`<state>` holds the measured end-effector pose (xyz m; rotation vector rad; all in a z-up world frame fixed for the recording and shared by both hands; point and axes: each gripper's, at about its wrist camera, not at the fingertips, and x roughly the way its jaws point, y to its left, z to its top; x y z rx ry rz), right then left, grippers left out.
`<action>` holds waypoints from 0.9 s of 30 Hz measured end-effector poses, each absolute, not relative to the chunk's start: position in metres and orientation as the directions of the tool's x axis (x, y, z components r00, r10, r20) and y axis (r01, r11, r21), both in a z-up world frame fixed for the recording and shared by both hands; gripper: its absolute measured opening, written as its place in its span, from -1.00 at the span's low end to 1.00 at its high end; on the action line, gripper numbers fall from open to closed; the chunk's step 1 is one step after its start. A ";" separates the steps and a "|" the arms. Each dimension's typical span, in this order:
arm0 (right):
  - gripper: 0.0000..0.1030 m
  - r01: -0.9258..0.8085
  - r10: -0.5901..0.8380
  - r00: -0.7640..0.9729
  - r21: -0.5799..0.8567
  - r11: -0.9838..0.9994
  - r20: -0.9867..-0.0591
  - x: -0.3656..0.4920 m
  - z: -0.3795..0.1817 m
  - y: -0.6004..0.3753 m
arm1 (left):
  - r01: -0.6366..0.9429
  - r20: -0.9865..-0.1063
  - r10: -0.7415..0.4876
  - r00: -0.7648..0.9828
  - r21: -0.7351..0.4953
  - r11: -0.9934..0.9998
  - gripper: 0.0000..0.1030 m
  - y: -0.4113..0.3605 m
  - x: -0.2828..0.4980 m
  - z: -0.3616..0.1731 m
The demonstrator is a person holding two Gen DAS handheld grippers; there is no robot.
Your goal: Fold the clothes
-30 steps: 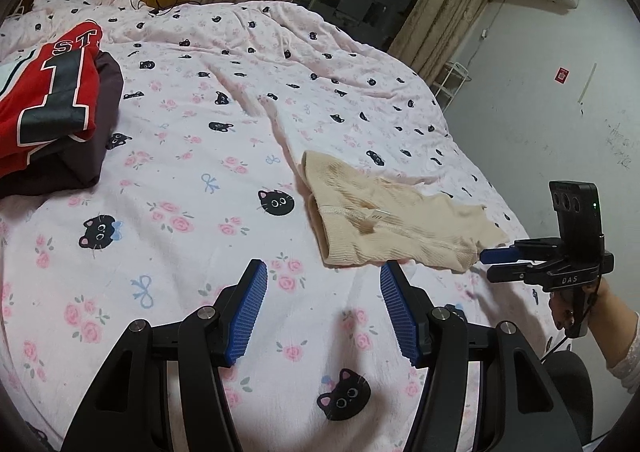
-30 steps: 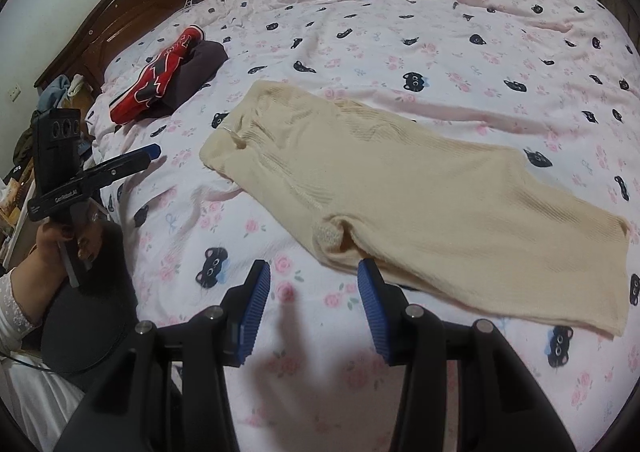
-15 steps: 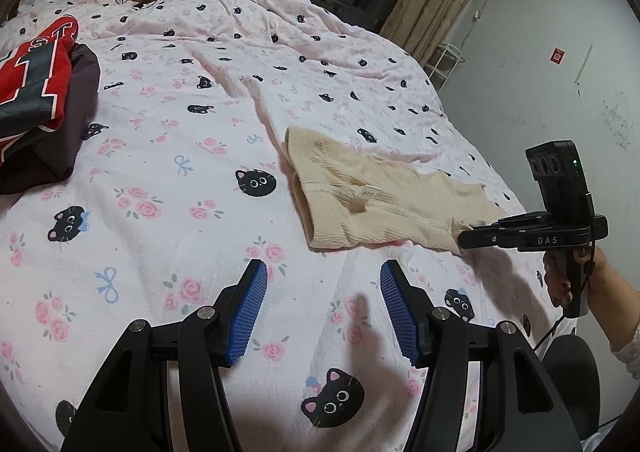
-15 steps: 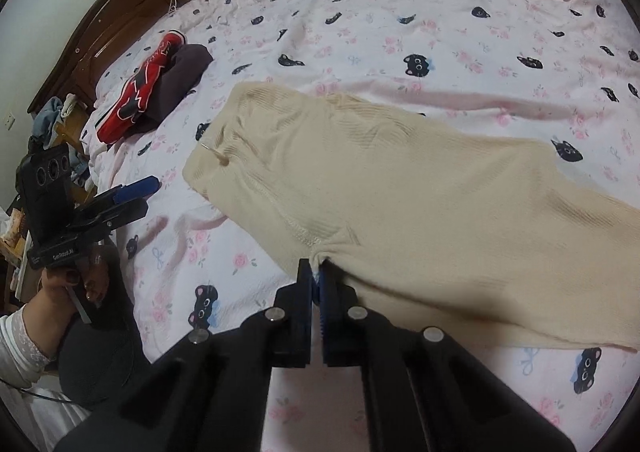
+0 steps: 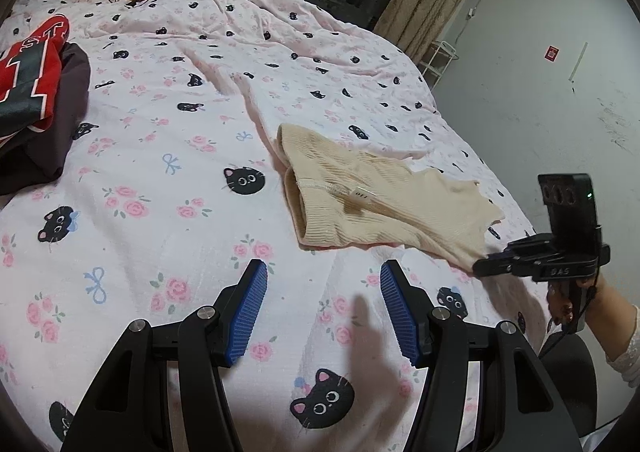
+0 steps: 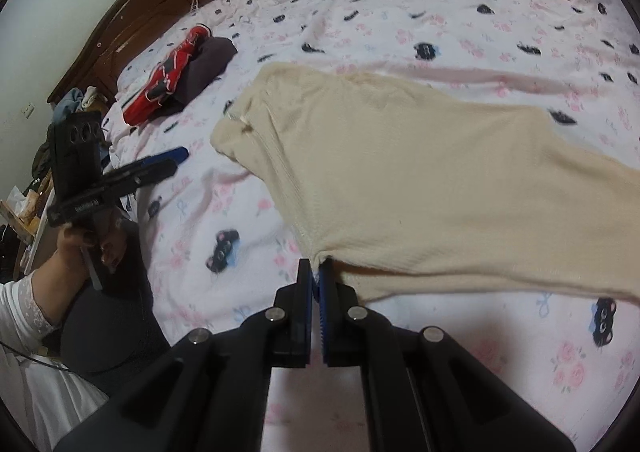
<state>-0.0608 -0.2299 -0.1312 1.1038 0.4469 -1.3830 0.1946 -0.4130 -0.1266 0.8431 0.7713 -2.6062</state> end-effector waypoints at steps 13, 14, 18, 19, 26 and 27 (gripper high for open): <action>-0.93 0.914 -0.548 0.211 0.363 -0.184 -0.809 -0.061 -0.140 -0.230 | 0.236 -0.699 0.054 -0.713 -0.311 -0.921 0.03 -0.439 0.133 -0.126; -0.93 0.914 -0.547 0.211 0.362 -0.184 -0.810 -0.061 -0.140 -0.230 | 0.234 -0.701 0.061 -0.710 -0.317 -0.919 0.00 -0.441 0.130 -0.126; -0.93 0.913 -0.548 0.212 0.364 -0.184 -0.809 -0.061 -0.142 -0.230 | 0.227 -0.695 0.083 -0.715 -0.343 -0.912 -0.42 -0.449 0.127 -0.123; -0.93 0.912 -0.548 0.213 0.365 -0.184 -0.809 -0.061 -0.142 -0.230 | 0.227 -0.694 0.084 -0.715 -0.345 -0.911 -0.47 -0.451 0.127 -0.123; -0.93 0.911 -0.547 0.214 0.367 -0.187 -0.809 -0.061 -0.143 -0.230 | 0.226 -0.683 0.081 -0.726 -0.349 -0.909 -0.88 -0.455 0.131 -0.116; -0.93 0.911 -0.548 0.214 0.367 -0.187 -0.809 -0.061 -0.142 -0.230 | 0.222 -0.681 0.087 -0.727 -0.353 -0.909 -0.89 -0.455 0.131 -0.115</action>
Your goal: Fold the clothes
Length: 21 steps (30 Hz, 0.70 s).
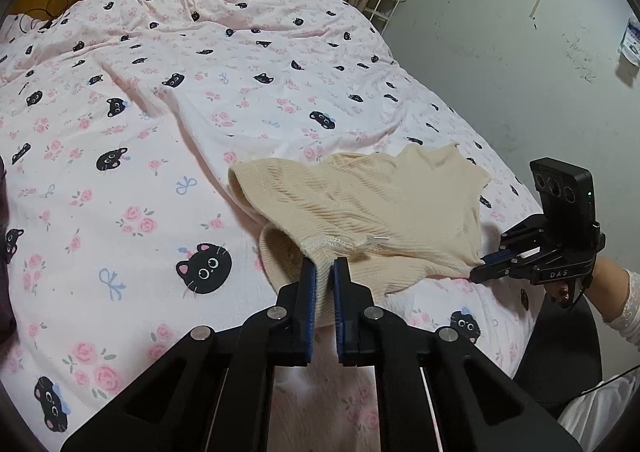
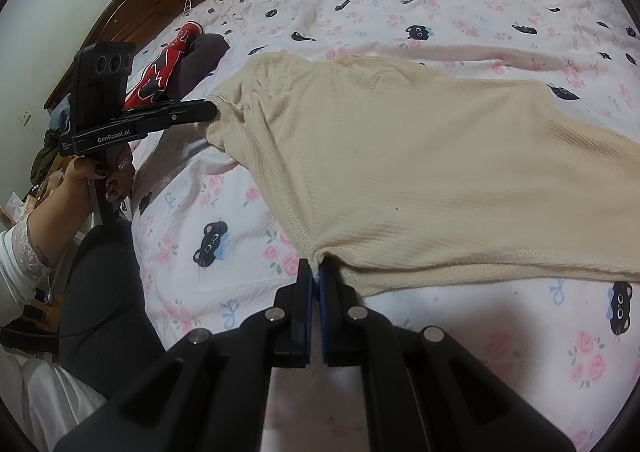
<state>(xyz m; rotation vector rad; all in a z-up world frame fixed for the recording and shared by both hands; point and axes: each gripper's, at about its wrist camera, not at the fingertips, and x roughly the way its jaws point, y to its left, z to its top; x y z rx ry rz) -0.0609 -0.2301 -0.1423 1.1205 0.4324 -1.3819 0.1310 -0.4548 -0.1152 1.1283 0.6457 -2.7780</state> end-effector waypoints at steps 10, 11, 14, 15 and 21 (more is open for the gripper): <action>-0.93 0.911 -0.564 0.223 0.377 -0.171 -0.795 -0.066 -0.128 -0.226 | 0.159 -0.666 0.175 -0.725 -0.408 -0.899 -0.90 -0.464 0.144 -0.097; -0.93 0.912 -0.564 0.224 0.376 -0.167 -0.794 -0.066 -0.127 -0.226 | 0.154 -0.672 0.180 -0.718 -0.405 -0.901 -0.90 -0.464 0.145 -0.097; -0.93 0.914 -0.561 0.230 0.374 -0.155 -0.795 -0.067 -0.122 -0.225 | 0.147 -0.692 0.190 -0.696 -0.397 -0.906 -0.90 -0.462 0.147 -0.099; -0.93 0.915 -0.560 0.233 0.374 -0.151 -0.795 -0.067 -0.121 -0.225 | 0.146 -0.693 0.194 -0.694 -0.400 -0.905 -0.90 -0.461 0.147 -0.100; -0.93 0.917 -0.550 0.251 0.378 -0.129 -0.796 -0.068 -0.117 -0.222 | 0.141 -0.705 0.194 -0.682 -0.387 -0.911 -0.90 -0.457 0.151 -0.107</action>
